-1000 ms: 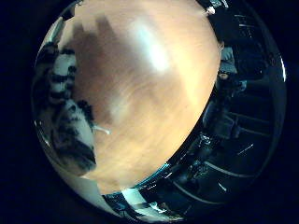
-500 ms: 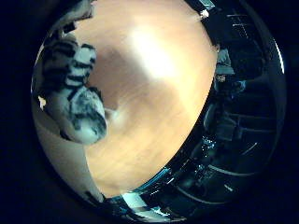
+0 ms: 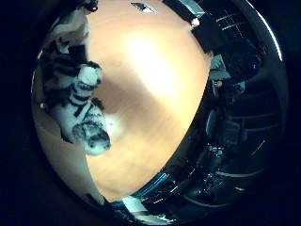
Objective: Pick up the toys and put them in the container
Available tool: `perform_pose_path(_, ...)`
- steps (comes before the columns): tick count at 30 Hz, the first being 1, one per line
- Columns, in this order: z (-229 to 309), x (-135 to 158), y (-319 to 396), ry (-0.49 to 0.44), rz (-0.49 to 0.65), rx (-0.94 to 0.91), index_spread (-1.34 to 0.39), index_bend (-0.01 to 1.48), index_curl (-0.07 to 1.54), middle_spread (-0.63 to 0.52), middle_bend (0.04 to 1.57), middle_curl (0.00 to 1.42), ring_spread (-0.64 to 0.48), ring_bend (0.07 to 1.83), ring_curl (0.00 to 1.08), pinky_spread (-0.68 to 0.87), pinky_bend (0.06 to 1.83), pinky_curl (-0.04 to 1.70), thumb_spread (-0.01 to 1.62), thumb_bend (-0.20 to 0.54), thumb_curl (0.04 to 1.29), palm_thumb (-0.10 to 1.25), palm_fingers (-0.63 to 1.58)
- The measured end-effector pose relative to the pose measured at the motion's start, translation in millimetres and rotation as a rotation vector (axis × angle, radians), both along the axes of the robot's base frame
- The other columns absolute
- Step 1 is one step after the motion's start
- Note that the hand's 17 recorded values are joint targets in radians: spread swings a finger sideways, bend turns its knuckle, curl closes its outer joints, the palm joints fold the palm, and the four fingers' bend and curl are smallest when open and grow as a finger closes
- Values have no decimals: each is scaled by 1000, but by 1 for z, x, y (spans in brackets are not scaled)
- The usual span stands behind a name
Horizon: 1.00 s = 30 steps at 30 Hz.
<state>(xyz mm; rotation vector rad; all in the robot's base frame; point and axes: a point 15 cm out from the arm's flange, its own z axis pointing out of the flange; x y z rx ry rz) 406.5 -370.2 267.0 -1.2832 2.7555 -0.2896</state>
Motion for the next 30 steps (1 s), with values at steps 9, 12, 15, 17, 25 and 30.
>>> perform_pose_path(9,60,-17,44,-9,48,71,-203,1157,819,-140,1330,788,-237,1336,780,-178,1228,930,1165,-11,527,1053,1088)
perform_pose_path(12,99,-12,54,-31,79,56,-201,1160,814,-140,1333,782,-239,1334,789,-182,1208,962,1165,-10,535,1056,1089)
perform_pose_path(15,137,-13,70,-38,107,54,-200,1161,809,-139,1334,777,-241,1327,797,-185,1193,993,1165,-11,543,1056,1093)
perform_pose_path(17,166,-12,84,-56,129,40,-200,1161,806,-139,1334,775,-242,1323,801,-188,1183,1011,1165,-10,545,1060,1094)
perform_pose_path(25,239,0,171,-129,265,23,-199,1163,799,-138,1336,767,-245,1312,815,-197,1155,1060,1164,-11,548,1061,1098)
perform_pose_path(30,278,9,236,-167,351,27,-198,1163,796,-138,1336,764,-246,1306,822,-203,1141,1083,1164,-11,549,1061,1100)
